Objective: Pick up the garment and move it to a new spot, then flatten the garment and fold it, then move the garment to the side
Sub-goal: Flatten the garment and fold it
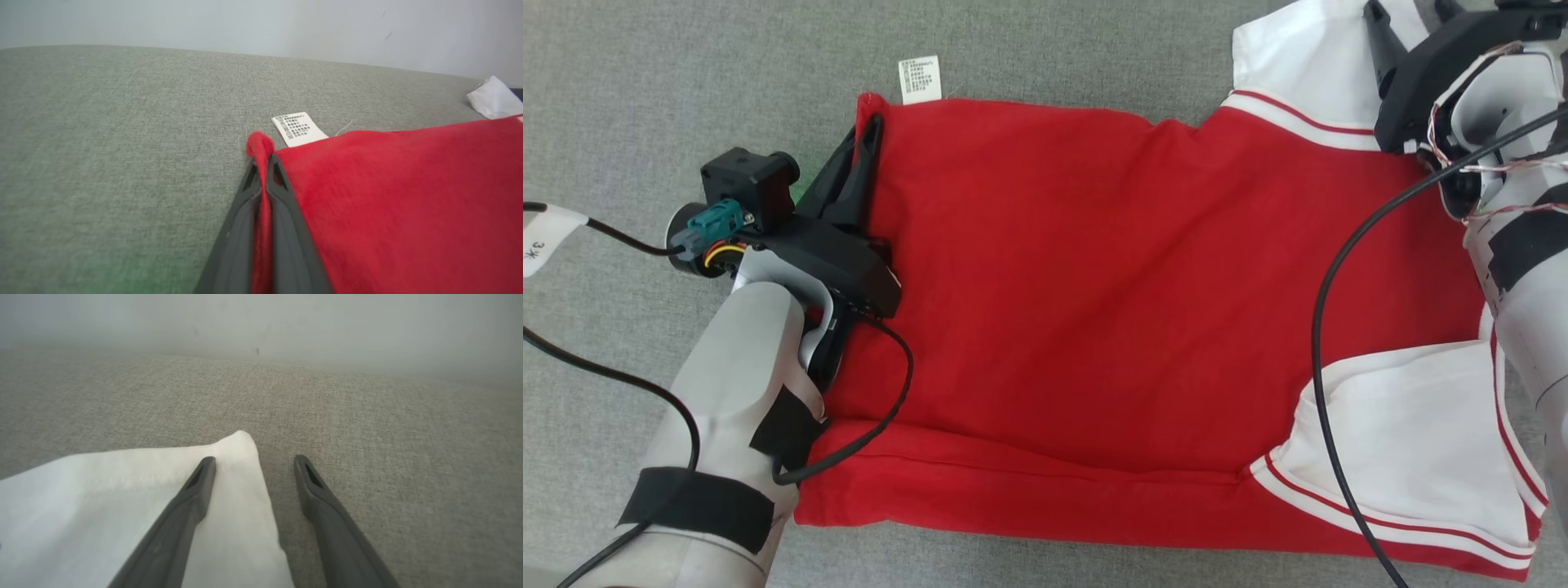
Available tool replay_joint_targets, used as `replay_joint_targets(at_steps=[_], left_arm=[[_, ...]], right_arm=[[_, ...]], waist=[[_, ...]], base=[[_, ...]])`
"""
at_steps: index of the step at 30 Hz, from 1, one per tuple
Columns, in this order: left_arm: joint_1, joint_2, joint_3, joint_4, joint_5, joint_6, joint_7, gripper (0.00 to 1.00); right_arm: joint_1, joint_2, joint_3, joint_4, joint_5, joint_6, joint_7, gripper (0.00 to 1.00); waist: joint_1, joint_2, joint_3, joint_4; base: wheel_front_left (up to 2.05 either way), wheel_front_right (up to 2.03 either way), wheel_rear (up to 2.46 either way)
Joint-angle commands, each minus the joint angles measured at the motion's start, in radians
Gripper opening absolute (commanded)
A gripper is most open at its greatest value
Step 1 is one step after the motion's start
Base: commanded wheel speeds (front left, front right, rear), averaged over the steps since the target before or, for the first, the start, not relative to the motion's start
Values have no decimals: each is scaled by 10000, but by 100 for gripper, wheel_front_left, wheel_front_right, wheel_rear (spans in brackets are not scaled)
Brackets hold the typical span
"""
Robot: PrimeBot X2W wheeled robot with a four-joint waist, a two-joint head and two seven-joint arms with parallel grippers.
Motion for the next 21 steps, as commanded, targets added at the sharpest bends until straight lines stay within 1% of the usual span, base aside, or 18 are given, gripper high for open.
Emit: replay_joint_targets(at_steps=[1,2,3,4,12,16,21], left_arm=[[185,37,19,172,157,23,22,0],[184,26,42,170,174,24,22,0],[186,18,74,179,189,19,22,0],[195,12,108,191,212,12,23,0],[388,146,479,161,313,-26,22,0],[682,314,715,90,440,-1,22,0],[1042,546,1036,43,510,-8,23,0]], right_arm=[[-79,111,91,133,58,-8,-50,59],[-122,159,131,183,91,-8,-101,34],[-167,189,184,188,109,-8,-174,21],[-194,210,245,200,125,-8,-229,0],[-245,221,736,-253,711,-8,-1089,0],[115,150,1090,-690,1312,-10,-1419,0],[716,-144,1643,-1561,2249,-8,-1707,0]], waist=[[1,1,128,58],[1,1,156,47],[1,1,166,33],[1,1,166,12],[1,1,-53,-314],[1,1,-298,-538],[1,1,-636,-835]], base=[[0,0,0],[0,0,0],[0,0,0],[0,0,0],[0,0,0],[0,0,0],[0,0,0]])
